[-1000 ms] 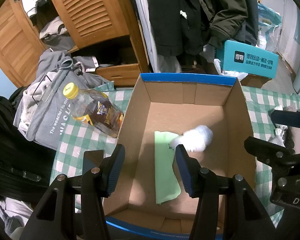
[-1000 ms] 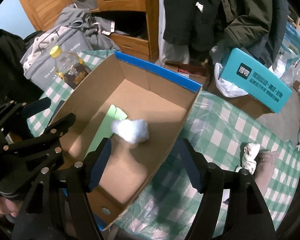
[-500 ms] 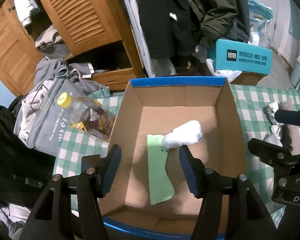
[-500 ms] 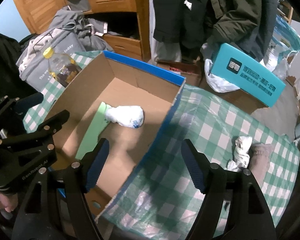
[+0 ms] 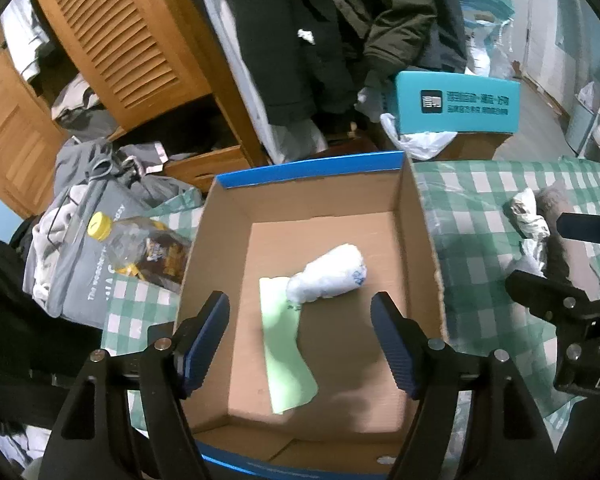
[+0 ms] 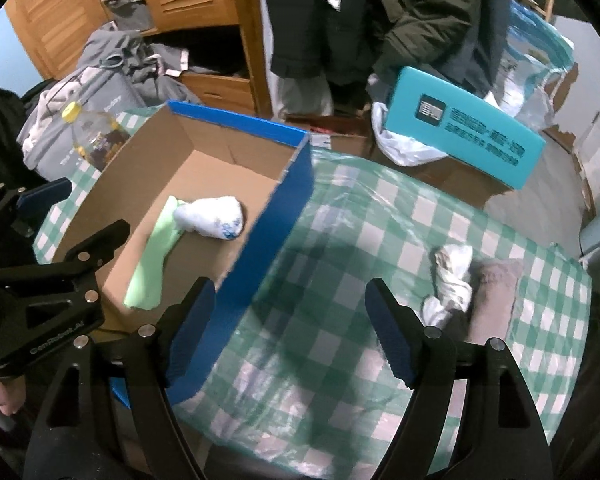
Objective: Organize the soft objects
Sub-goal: 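Withdraw both tools from the box and move them toward the remaining socks, then grasp the grey sock with the left gripper while the right gripper grasps the grey fleece item, then lift and carry the grey sock and grey fleece sock toward the cardboard box with both tools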
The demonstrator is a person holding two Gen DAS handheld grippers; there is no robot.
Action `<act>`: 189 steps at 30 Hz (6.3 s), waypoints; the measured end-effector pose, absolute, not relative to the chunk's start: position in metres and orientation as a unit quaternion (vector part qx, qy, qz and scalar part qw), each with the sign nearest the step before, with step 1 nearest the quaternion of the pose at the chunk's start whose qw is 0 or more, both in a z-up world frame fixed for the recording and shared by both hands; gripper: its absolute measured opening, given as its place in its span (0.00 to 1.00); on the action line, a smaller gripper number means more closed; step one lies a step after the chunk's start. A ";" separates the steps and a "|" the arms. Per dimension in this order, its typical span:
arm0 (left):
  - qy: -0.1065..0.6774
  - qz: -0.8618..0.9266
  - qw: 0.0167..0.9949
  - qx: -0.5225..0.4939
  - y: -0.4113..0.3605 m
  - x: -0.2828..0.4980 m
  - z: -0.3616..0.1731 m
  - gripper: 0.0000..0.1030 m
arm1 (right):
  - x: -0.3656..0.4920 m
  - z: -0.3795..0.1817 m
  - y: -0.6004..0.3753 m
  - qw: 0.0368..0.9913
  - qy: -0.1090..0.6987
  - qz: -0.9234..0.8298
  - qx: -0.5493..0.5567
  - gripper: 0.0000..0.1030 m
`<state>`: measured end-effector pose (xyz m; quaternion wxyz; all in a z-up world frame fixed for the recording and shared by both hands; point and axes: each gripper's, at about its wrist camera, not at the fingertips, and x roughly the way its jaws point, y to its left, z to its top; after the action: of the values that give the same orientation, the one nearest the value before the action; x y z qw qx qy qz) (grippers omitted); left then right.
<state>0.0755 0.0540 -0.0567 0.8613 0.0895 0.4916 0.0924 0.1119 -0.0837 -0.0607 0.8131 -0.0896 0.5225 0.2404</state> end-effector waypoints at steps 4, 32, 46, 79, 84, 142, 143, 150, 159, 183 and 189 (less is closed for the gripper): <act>0.492 0.084 0.861 0.095 0.041 0.078 -0.057 0.77 | 0.113 -0.061 -0.099 0.816 0.523 0.230 -0.083 0.76; 0.529 0.016 0.841 0.115 -0.046 0.100 -0.081 0.79 | 0.118 -0.067 -0.206 0.831 0.533 0.156 -0.025 0.77; 0.549 -0.024 0.827 0.119 -0.089 0.116 -0.097 0.85 | 0.129 -0.088 -0.255 0.822 0.558 0.113 -0.020 0.77; 0.616 -0.077 0.779 0.093 -0.144 0.170 -0.170 0.85 | 0.177 -0.160 -0.299 0.778 0.625 0.061 0.000 0.77; 0.628 -0.080 0.767 0.103 -0.152 0.175 -0.187 0.85 | 0.179 -0.165 -0.299 0.775 0.629 0.063 0.003 0.77; 0.615 -0.109 0.777 0.084 -0.143 0.170 -0.188 0.21 | 0.173 -0.152 -0.299 0.780 0.620 0.082 0.017 0.23; 0.612 -0.108 0.779 0.085 -0.142 0.169 -0.185 0.21 | 0.172 -0.151 -0.300 0.782 0.618 0.081 0.016 0.23; 0.589 -0.098 0.795 0.102 -0.138 0.158 -0.162 0.21 | 0.161 -0.132 -0.300 0.792 0.605 0.082 0.013 0.23; 0.565 -0.088 0.812 0.117 -0.133 0.141 -0.138 0.21 | 0.142 -0.109 -0.297 0.805 0.587 0.089 0.004 0.23; 0.511 -0.061 0.846 0.141 -0.106 0.109 -0.082 0.21 | 0.109 -0.061 -0.270 0.826 0.545 0.139 -0.018 0.23; 0.502 -0.054 0.851 0.144 -0.096 0.104 -0.074 0.21 | 0.105 -0.052 -0.257 0.829 0.537 0.154 -0.025 0.23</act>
<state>0.1039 -0.0961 -0.0742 0.8509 0.1443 0.5023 -0.0539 0.1050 -0.2571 -0.0523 0.8292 -0.0251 0.5368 0.1535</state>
